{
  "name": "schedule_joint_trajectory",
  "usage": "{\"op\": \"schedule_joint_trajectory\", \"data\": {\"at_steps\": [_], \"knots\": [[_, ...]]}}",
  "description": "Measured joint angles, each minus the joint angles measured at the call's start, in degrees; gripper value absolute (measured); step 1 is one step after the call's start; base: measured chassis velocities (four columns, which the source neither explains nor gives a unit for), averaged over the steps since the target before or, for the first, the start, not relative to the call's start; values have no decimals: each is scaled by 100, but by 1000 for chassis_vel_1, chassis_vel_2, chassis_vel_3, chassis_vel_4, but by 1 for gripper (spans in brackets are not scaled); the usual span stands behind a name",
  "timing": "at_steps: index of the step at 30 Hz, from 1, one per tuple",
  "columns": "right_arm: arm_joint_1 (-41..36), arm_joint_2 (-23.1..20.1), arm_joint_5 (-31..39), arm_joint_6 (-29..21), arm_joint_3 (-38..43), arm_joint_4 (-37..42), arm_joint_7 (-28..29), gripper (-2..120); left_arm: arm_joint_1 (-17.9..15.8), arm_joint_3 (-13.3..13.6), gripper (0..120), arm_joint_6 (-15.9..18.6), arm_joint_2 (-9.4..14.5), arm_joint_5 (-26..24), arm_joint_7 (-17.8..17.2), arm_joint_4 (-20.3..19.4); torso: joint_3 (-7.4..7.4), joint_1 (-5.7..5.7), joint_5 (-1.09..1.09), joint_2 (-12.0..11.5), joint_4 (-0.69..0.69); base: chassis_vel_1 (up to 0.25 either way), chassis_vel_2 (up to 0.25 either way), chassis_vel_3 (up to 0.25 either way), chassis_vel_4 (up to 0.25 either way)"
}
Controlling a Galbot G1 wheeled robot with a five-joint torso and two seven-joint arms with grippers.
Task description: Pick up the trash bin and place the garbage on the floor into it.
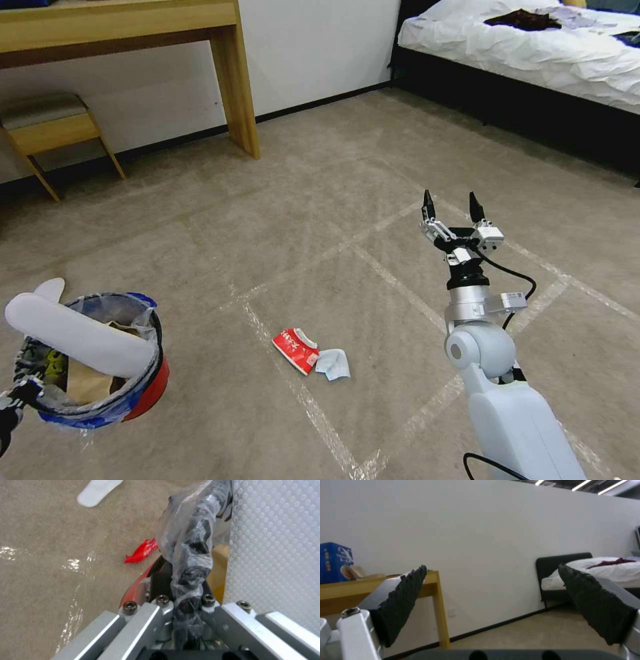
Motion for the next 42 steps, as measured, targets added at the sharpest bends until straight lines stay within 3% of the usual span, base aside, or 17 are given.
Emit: {"op": "schedule_joint_trajectory", "data": {"at_steps": [42], "knots": [[-164, -228, 30, -97, -26, 104, 89, 100, 62, 39, 0, 26, -127, 70, 21, -238, -1, -2, 0, 0, 0, 0, 0, 0, 0]]}}
